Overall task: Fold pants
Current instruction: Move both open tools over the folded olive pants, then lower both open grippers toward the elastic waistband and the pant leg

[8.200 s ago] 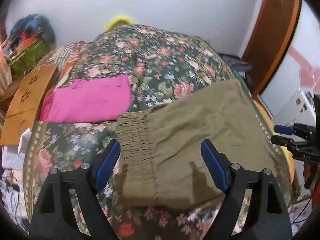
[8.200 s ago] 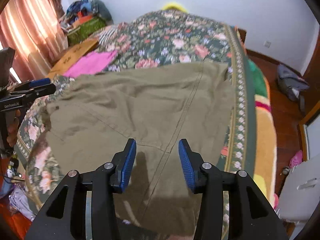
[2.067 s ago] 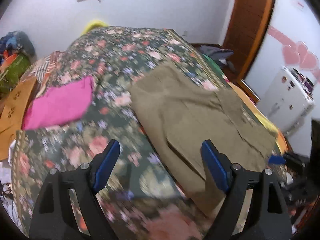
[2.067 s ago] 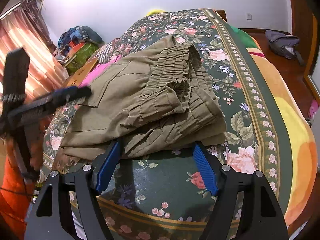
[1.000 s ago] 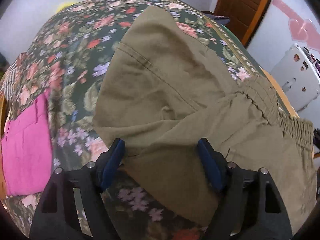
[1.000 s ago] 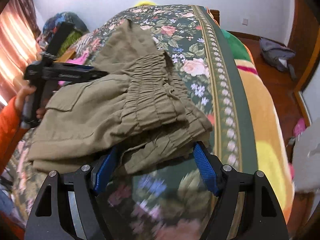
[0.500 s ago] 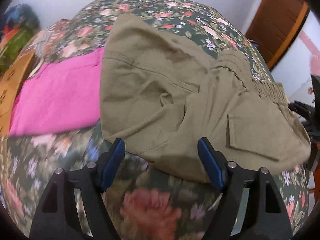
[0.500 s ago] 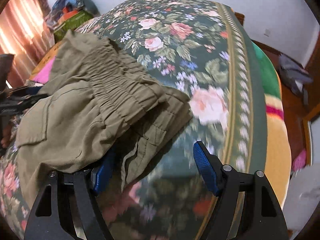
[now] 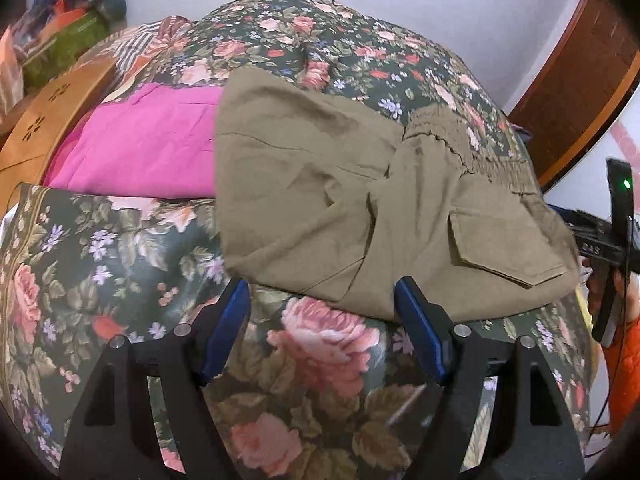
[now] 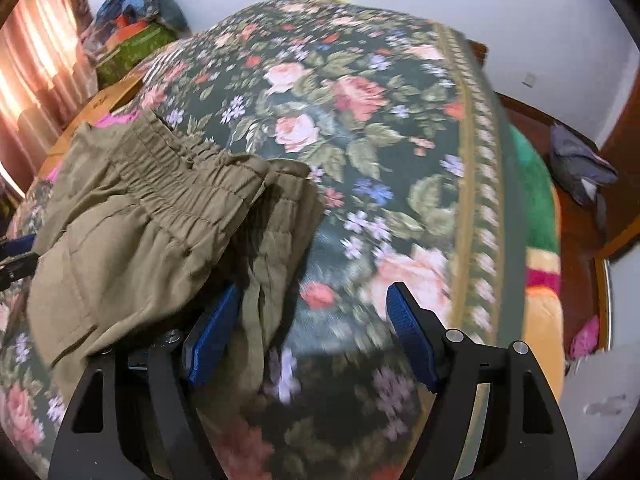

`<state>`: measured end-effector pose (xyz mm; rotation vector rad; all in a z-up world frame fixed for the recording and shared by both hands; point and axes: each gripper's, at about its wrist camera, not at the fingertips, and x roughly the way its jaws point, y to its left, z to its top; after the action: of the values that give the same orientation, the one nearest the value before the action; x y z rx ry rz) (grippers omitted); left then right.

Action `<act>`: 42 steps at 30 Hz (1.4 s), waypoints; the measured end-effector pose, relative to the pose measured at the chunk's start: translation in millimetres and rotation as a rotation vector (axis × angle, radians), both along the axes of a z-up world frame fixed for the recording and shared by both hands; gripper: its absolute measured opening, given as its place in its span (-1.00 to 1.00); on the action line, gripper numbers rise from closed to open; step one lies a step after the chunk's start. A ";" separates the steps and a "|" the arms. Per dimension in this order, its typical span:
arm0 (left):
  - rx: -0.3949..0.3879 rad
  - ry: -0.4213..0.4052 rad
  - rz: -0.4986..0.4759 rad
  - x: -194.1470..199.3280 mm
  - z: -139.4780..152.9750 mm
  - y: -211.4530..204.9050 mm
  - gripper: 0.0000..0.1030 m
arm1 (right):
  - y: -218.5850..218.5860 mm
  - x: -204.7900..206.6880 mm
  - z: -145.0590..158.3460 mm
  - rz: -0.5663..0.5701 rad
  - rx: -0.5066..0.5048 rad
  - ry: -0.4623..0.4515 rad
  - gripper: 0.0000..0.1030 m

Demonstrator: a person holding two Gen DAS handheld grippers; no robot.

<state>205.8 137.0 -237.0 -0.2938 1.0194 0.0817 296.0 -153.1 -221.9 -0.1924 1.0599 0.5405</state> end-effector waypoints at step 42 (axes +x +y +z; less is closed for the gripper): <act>0.188 -0.006 0.033 128.9 -19.0 71.0 0.48 | 45.7 7.4 8.8 0.036 0.040 -0.121 0.43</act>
<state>334.7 208.0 -256.0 -0.1397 0.9936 0.2053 303.4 -107.5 -213.1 -0.2069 0.9285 0.5750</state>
